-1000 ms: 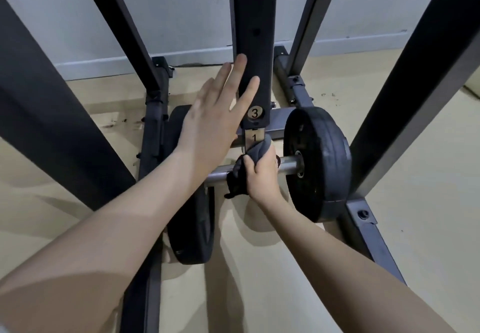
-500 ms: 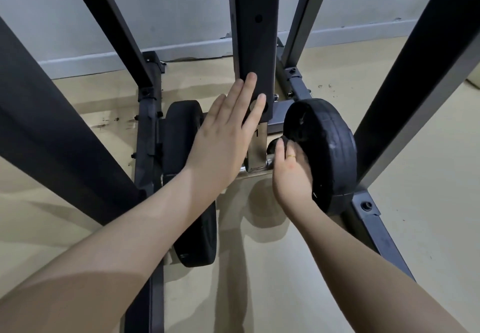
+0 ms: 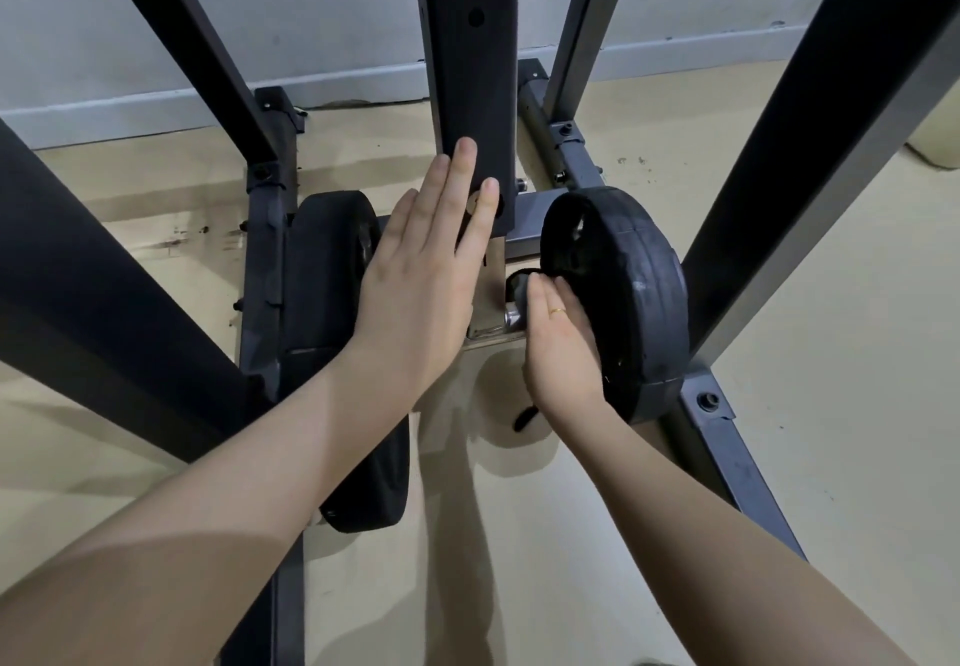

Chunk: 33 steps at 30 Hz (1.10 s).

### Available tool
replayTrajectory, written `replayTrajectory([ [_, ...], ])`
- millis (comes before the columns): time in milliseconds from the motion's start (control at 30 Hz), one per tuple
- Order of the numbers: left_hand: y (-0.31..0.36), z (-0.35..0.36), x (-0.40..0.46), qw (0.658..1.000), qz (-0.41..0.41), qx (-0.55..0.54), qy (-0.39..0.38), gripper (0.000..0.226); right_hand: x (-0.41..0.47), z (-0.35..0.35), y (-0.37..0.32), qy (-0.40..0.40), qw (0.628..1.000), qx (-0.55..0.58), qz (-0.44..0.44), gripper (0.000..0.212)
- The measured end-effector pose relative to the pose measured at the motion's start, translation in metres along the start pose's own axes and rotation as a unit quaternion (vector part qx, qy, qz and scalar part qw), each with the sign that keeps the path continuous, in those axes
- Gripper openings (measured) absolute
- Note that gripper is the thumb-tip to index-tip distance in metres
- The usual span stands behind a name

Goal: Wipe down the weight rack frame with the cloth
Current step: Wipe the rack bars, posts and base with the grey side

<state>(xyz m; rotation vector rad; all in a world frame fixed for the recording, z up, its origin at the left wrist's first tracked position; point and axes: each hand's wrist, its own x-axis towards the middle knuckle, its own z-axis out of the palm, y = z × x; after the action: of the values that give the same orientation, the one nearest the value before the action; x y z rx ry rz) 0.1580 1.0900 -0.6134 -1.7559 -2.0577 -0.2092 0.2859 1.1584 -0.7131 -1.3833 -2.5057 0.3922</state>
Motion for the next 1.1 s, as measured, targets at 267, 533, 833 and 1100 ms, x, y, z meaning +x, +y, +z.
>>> replayTrajectory([
  [267,0.042,-0.006,-0.005,0.986,-0.047,-0.143,-0.072,0.077,-0.023,-0.1,-0.008,-0.072,0.973,0.22,-0.028,0.044],
  [533,0.129,0.004,0.01,0.759,-0.279,-0.557,-0.188,0.067,-0.02,-0.124,0.085,-0.004,0.926,0.338,0.171,0.055],
  [833,0.135,0.013,0.011,0.775,-0.269,-0.535,-0.201,0.035,-0.006,-0.093,0.111,-0.165,0.869,0.453,0.113,0.073],
  [1100,0.114,0.008,-0.009,0.758,-0.306,-0.555,-0.153,0.063,-0.004,-0.088,0.085,-0.199,0.859,0.468,0.063,0.071],
])
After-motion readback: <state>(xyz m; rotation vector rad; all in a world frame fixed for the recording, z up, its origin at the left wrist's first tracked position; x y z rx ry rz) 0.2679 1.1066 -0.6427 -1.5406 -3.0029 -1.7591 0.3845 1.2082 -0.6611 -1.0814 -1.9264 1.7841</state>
